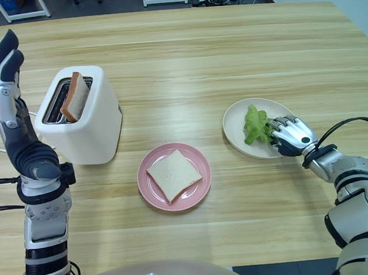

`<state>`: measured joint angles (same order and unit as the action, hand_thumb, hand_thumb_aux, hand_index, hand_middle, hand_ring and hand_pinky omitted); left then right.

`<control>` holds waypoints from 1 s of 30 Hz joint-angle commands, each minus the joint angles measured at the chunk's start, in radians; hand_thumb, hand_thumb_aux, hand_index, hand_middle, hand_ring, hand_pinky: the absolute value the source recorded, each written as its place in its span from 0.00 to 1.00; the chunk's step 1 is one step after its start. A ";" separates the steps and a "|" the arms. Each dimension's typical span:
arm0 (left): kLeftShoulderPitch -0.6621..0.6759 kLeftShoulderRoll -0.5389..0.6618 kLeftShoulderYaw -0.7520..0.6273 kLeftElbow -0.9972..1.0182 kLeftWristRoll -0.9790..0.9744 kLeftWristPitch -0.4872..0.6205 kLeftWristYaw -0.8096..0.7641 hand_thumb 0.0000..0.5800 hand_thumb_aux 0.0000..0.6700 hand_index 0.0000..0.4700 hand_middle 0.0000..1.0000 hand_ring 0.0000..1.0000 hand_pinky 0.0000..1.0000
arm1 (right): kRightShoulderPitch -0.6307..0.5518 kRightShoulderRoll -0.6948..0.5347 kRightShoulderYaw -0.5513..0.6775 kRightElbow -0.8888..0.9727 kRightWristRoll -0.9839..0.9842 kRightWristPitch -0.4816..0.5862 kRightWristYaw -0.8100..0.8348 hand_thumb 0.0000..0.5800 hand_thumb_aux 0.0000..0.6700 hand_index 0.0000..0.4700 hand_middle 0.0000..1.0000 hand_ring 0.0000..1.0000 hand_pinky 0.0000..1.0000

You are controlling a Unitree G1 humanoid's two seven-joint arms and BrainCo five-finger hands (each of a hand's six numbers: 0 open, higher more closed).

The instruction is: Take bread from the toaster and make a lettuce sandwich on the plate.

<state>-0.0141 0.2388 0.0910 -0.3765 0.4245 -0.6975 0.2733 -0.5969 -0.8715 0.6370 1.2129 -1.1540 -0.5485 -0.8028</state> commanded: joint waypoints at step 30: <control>-0.020 -0.046 0.006 0.053 0.004 -0.016 -0.028 0.00 0.00 0.00 0.00 0.00 0.00 | 0.166 -0.089 -0.150 -0.475 0.158 -0.018 -0.353 1.00 1.00 1.00 1.00 1.00 1.00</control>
<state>-0.0237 0.1957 0.0961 -0.3364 0.4218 -0.7110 0.2510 -0.4665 -0.9394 0.5092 0.8121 -0.9996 -0.5760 -1.1742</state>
